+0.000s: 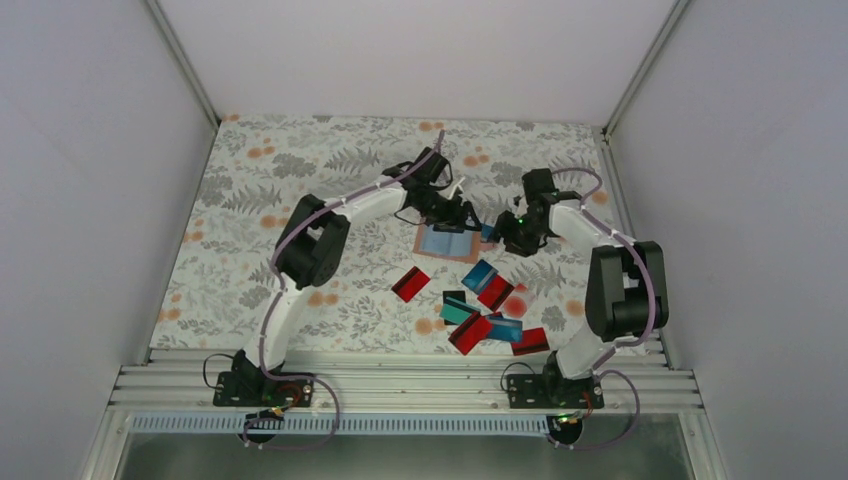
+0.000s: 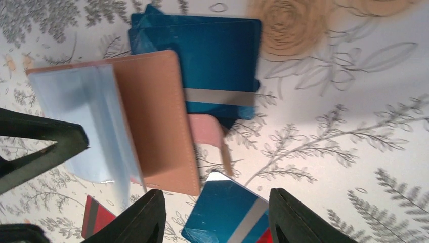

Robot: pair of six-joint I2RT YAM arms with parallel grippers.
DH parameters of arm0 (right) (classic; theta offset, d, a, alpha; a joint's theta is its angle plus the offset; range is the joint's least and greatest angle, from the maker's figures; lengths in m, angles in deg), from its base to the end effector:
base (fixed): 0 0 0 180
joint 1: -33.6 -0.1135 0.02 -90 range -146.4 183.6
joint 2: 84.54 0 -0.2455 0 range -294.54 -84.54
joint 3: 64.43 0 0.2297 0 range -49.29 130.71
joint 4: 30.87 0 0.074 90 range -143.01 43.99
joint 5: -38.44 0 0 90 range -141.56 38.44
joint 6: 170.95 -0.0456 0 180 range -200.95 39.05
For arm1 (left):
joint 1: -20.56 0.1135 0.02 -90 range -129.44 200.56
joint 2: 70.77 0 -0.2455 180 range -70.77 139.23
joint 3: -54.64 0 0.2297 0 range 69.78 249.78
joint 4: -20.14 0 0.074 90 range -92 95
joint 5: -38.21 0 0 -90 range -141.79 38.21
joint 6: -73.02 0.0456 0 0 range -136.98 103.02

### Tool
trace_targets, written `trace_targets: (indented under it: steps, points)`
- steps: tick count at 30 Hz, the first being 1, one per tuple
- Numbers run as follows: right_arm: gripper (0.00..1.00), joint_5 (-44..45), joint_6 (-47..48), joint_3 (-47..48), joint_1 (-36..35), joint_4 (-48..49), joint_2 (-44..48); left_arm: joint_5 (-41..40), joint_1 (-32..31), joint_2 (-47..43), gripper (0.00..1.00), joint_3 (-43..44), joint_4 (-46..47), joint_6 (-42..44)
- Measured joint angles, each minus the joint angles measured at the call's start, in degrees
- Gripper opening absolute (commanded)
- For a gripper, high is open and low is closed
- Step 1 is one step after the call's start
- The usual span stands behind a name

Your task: Put the credit cards into the card holder

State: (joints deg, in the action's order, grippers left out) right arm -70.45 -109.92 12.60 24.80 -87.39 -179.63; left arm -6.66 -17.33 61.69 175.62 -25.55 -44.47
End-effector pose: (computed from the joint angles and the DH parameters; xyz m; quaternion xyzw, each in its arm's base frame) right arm 0.2856 0.0592 0.1739 0.1495 0.9663 0.1967 0.0726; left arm 0.3498 -0.3132 0.1597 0.1883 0.8723 -0.4507 0.0208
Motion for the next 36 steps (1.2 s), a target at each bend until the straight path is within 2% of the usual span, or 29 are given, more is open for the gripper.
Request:
trace_targets:
  steps: [6,14,19,29,36]
  points:
    - [0.50,0.3,-1.2,-2.1,1.9,0.8,1.1,0.4,-2.8,4.9,0.62,4.9,-0.5,-0.4]
    - [0.50,-2.2,-1.2,-2.9,2.1,2.7,1.1,-6.0,-3.1,5.5,0.61,3.7,-2.9,-1.4]
    - [0.51,-3.9,-1.2,-4.3,2.1,3.1,1.1,-10.4,-1.7,1.0,0.61,-2.9,-2.1,-2.7]
    - [0.52,-7.8,-1.0,-4.7,1.6,4.4,1.1,-15.4,5.8,-8.6,0.61,-17.6,1.6,-4.9]
    - [0.52,-8.8,-1.0,-4.8,0.2,4.6,1.1,-17.8,9.3,-12.1,0.62,-22.1,1.8,-4.8]
